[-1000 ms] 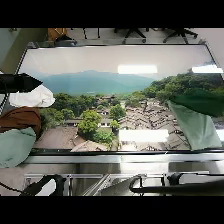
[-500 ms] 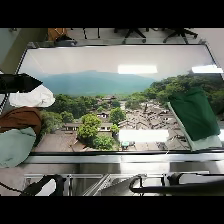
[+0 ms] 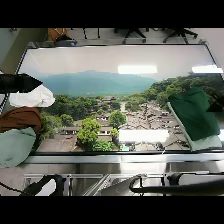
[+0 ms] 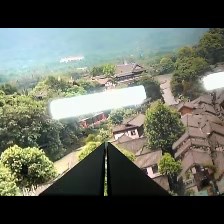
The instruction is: Fold the shirts.
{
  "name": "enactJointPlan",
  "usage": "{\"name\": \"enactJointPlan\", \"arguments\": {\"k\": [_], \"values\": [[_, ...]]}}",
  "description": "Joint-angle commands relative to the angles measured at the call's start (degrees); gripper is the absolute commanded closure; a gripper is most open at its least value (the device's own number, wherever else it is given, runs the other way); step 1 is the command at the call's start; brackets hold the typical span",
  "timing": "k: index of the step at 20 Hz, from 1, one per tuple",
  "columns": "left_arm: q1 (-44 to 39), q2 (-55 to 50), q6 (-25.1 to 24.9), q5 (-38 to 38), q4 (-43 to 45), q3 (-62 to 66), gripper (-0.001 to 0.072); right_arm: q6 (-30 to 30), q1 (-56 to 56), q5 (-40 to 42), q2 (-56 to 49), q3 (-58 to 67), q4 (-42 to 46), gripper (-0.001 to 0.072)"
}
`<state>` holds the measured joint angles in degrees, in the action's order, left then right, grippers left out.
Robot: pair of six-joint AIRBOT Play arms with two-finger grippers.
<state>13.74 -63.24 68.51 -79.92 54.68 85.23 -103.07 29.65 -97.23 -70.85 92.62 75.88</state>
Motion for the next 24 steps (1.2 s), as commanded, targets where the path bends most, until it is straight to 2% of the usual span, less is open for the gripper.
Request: {"name": "enactJointPlan", "arguments": {"k": [1, 6, 9, 16, 24], "values": [[-0.42, 0.52, -0.13, -1.09, -5.77, -1.44, 0.0691, 3.54, -14.08, 9.49, 1.79, -4.92, -1.53, 0.0697], [-7.89, 7.43, -0.61, 2.34, -7.72, -19.47, 0.0691, 4.31, -37.44, 22.60, 8.41, -22.43, -1.62, 0.0699], [-13.40, 10.36, -0.59, 5.97, -7.69, -29.00, 0.0691, 4.11, -44.89, 27.28, 11.37, -28.48, -2.40, 0.0699], [-20.02, 11.08, -0.57, 11.89, -7.82, -35.95, 0.0691, 4.79, -48.30, 29.55, 11.98, -29.62, -4.61, 0.0698], [-20.83, 11.08, -0.55, 13.51, -8.20, -35.93, 0.0691, 4.76, -48.30, 29.33, 11.89, -29.62, -4.59, 0.0697]]}}
